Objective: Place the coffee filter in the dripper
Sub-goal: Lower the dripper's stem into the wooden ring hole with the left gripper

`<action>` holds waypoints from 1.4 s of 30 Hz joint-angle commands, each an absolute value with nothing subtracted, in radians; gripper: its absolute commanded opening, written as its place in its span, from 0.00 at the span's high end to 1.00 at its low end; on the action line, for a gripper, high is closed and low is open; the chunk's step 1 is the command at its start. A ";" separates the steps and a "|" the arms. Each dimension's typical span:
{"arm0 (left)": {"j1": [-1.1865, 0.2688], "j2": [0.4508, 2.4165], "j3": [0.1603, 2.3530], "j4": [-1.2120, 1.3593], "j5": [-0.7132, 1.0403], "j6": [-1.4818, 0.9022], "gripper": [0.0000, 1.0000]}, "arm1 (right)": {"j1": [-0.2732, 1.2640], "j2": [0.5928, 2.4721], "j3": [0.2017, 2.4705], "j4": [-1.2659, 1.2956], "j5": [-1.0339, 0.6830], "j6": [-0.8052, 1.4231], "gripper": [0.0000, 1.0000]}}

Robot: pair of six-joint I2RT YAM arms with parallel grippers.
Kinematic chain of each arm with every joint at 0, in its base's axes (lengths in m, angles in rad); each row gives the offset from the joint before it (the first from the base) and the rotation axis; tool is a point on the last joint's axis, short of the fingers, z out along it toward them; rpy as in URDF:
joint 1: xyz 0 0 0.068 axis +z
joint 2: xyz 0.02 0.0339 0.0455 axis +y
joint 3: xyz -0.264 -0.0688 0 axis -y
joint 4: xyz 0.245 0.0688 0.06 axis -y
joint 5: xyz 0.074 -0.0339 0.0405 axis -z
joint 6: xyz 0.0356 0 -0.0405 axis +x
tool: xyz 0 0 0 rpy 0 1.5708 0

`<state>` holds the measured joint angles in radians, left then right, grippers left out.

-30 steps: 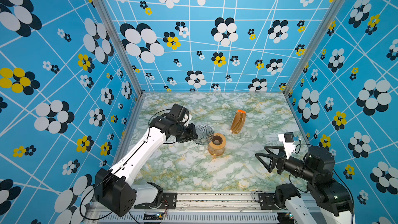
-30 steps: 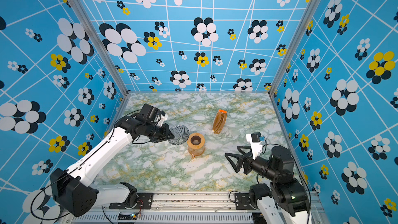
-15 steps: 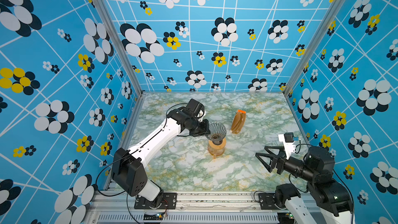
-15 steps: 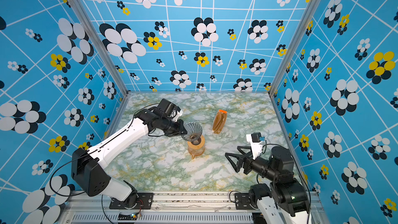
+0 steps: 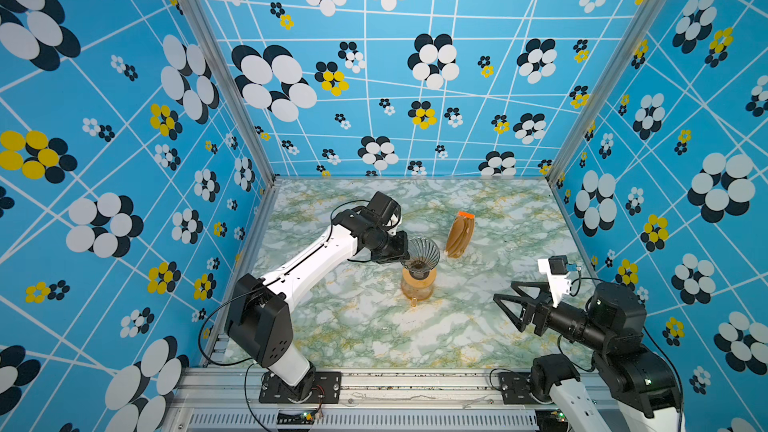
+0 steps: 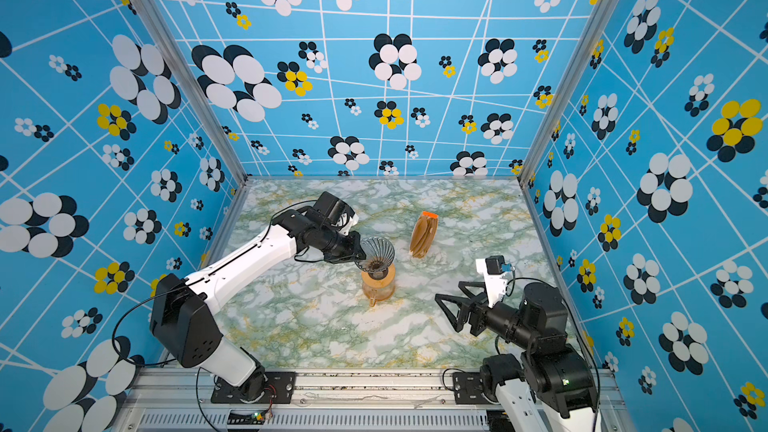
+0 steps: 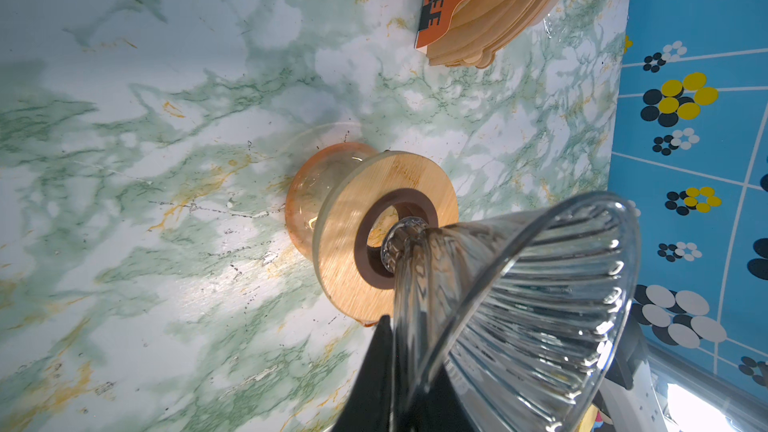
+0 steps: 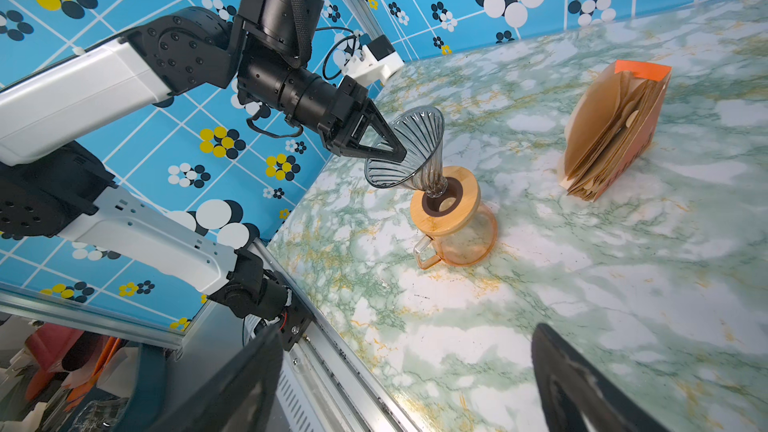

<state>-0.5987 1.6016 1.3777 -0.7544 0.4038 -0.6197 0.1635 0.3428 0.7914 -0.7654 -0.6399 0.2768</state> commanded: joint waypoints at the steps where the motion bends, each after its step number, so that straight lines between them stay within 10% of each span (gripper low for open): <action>1: -0.610 1.619 1.417 -0.732 0.408 -0.624 0.87 | 0.170 0.329 0.781 -0.748 -0.631 0.279 0.05; 42: -0.627 1.659 1.407 -0.723 0.380 -0.616 0.88 | 0.170 0.330 0.780 -0.752 -0.629 0.280 0.06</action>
<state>-0.6224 1.6459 1.3777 -0.7372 0.3878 -0.6197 0.1635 0.3420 0.7914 -0.7658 -0.6373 0.2768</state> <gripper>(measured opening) 0.124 0.945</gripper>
